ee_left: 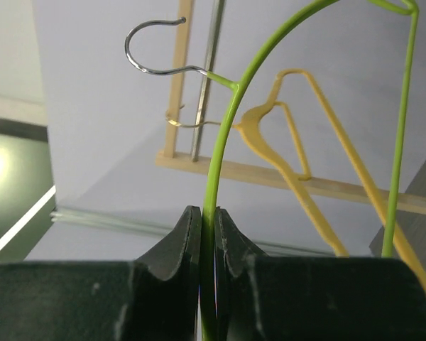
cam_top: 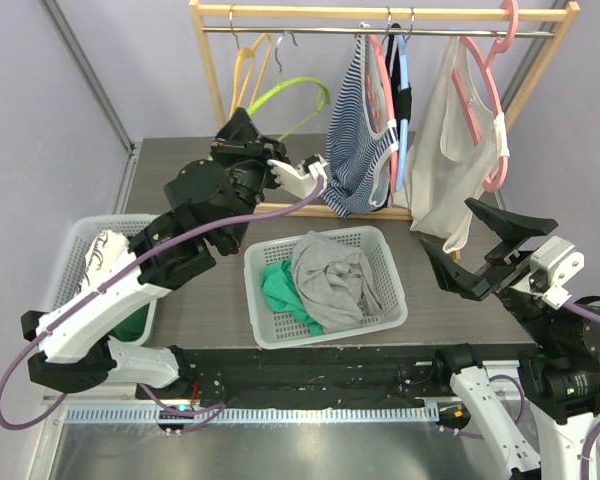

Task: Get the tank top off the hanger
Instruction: Place the hanger at the clothesline.

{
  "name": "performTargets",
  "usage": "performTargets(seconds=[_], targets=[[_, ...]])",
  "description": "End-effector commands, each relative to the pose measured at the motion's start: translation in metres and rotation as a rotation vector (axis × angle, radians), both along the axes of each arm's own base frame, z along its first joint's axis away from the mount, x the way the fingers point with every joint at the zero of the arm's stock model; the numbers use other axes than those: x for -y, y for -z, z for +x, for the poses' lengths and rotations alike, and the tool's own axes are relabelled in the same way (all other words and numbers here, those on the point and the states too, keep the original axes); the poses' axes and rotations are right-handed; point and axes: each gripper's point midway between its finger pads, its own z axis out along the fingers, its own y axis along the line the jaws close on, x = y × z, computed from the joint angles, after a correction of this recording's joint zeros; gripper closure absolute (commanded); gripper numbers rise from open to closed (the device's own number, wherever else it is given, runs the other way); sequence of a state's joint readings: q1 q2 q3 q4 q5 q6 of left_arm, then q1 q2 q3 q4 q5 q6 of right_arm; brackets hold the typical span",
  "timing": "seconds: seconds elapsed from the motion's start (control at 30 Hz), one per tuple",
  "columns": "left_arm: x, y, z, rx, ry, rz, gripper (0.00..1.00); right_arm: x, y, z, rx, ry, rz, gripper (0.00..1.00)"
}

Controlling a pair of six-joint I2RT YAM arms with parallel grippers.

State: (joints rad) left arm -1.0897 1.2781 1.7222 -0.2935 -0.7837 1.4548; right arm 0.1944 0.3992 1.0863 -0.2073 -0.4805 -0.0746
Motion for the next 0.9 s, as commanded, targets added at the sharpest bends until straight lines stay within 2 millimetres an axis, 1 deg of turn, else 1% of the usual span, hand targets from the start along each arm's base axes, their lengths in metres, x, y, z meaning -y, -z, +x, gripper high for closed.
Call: performTargets(seconds=[0.0,0.03,0.07,0.1,0.13,0.17,0.3,0.4,0.5,0.63,0.67,0.73,0.77,0.87], targets=[[-0.052,-0.059,-0.022,0.154,-0.146,-0.238,1.00,0.001,-0.004,-0.001,0.020,0.006,-0.013,0.07],[-0.052,-0.058,-0.022,0.161,-0.163,-0.243,1.00,0.000,-0.004,-0.002,0.021,0.004,-0.015,0.07],[-0.057,-0.064,-0.024,0.193,-0.187,-0.264,1.00,0.000,-0.003,-0.001,0.017,0.003,-0.017,0.07],[-0.058,-0.066,-0.025,0.210,-0.200,-0.276,1.00,0.000,-0.003,0.000,0.015,0.002,-0.018,0.07],[-0.057,-0.065,-0.024,0.220,-0.220,-0.268,1.00,-0.001,-0.003,0.000,0.015,0.000,-0.018,0.07],[-0.057,-0.060,-0.022,0.213,-0.255,-0.258,1.00,-0.001,-0.002,0.000,0.015,0.000,-0.019,0.07],[-0.049,-0.051,-0.019,0.212,-0.304,-0.223,1.00,-0.001,-0.001,0.003,0.005,-0.001,-0.021,0.07],[-0.045,-0.046,-0.022,0.195,-0.293,-0.220,1.00,-0.001,-0.001,0.002,0.007,0.001,-0.025,0.07],[-0.041,-0.046,-0.026,0.187,-0.278,-0.222,1.00,-0.001,0.000,0.002,0.005,0.001,-0.029,0.07],[-0.036,-0.042,-0.023,0.176,-0.287,-0.203,1.00,-0.001,-0.001,0.001,0.011,0.003,-0.035,0.07],[-0.032,-0.039,-0.021,0.173,-0.290,-0.191,1.00,-0.001,-0.001,0.001,0.011,0.002,-0.036,0.07],[-0.031,-0.041,-0.020,0.170,-0.302,-0.201,1.00,-0.001,-0.001,0.001,0.011,0.001,-0.038,0.07],[-0.024,-0.039,-0.018,0.166,-0.307,-0.187,1.00,-0.001,-0.003,0.000,0.015,0.001,-0.038,0.07],[-0.013,-0.030,-0.013,0.153,-0.322,-0.156,1.00,0.000,-0.002,-0.001,0.016,0.004,-0.041,0.07]])
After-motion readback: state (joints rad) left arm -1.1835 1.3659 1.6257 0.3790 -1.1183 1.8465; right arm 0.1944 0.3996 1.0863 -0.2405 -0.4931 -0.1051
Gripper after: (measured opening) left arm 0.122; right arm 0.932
